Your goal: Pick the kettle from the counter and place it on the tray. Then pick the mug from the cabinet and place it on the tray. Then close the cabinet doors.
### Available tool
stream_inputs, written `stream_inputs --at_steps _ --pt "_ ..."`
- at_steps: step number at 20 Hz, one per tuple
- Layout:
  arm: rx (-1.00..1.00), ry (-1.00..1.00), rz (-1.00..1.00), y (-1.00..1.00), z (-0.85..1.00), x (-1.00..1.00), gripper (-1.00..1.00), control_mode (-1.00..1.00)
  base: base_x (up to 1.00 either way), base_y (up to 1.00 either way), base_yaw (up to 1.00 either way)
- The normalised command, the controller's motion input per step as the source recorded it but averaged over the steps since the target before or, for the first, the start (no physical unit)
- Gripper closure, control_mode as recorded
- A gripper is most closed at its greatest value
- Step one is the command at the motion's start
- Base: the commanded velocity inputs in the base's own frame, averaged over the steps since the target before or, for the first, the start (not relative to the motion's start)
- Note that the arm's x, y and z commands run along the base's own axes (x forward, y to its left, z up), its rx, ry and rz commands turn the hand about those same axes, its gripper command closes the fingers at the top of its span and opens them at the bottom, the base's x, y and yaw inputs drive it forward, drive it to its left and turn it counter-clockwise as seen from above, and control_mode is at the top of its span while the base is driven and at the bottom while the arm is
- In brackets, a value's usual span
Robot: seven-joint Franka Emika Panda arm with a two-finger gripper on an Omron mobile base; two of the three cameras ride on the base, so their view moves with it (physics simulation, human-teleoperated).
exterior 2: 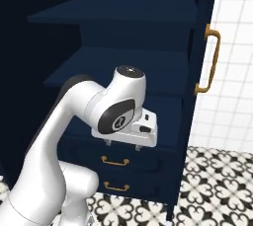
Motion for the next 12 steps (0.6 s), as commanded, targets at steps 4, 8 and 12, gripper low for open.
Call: stream_inputs --at_steps 4,8,12 --pt "0.00 0.00 0.00 0.00 0.00 0.00 -1.00 1.00 -0.26 0.15 -0.12" --pt "0.00 0.00 0.00 0.00 0.00 0.00 -1.00 1.00 -0.26 0.23 -0.03" --pt "0.00 0.00 0.00 0.00 0.00 0.00 -1.00 1.00 -0.28 0.20 0.00"
